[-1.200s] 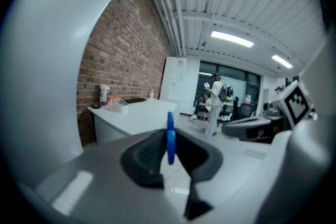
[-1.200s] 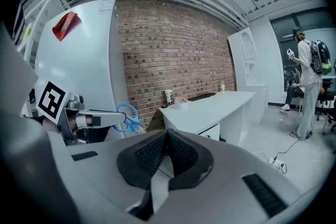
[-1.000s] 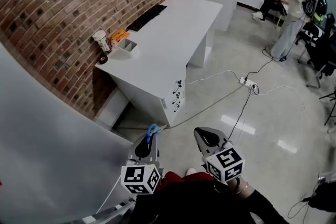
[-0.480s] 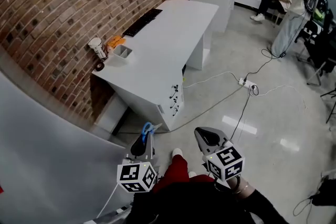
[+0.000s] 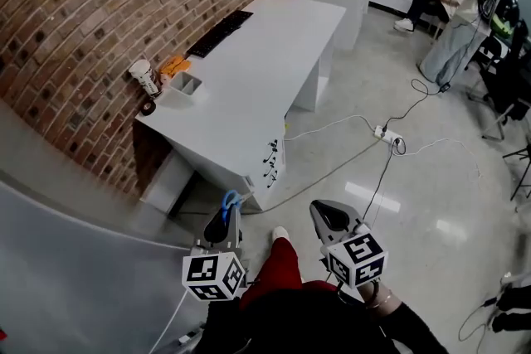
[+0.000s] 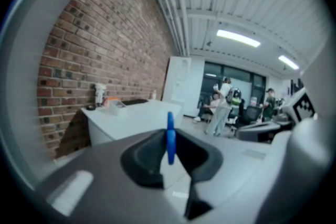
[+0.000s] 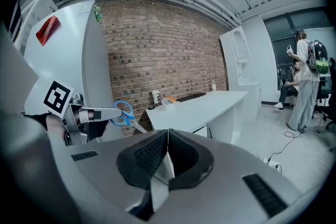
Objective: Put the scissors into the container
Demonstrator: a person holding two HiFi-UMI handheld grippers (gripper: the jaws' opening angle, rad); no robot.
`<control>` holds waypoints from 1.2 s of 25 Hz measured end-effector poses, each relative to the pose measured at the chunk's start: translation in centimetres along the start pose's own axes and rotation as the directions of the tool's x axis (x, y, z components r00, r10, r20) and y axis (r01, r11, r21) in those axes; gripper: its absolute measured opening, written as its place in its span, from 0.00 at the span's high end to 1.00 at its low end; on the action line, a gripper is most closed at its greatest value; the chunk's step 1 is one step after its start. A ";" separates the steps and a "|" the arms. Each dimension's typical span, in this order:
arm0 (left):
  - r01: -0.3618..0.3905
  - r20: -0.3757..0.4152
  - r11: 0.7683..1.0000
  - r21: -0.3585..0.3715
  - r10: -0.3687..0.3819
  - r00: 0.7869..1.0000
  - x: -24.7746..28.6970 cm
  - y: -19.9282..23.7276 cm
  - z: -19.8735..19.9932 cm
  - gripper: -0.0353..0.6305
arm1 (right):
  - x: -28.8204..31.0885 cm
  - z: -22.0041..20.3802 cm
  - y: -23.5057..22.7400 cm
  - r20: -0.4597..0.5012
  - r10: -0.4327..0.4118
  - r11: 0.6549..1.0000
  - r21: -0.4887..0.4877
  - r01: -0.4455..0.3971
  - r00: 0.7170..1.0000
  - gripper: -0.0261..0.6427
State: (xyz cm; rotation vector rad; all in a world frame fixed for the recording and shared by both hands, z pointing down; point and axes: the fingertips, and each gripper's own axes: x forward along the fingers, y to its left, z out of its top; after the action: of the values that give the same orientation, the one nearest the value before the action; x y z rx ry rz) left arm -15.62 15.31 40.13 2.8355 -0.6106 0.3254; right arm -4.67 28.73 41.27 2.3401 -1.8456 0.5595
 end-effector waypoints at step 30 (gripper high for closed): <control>-0.080 -0.069 0.993 -0.088 0.074 0.995 17.0 10.7 3.1 0.88 | 20.2 5.1 -6.8 -0.112 0.079 0.997 0.021 -0.077 0.991 0.95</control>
State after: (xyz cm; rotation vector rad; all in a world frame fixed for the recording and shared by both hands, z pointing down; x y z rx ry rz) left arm -4.52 -1.44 43.45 2.7087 -0.7033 0.3929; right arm 6.88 10.41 44.55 2.2043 -1.8947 0.7032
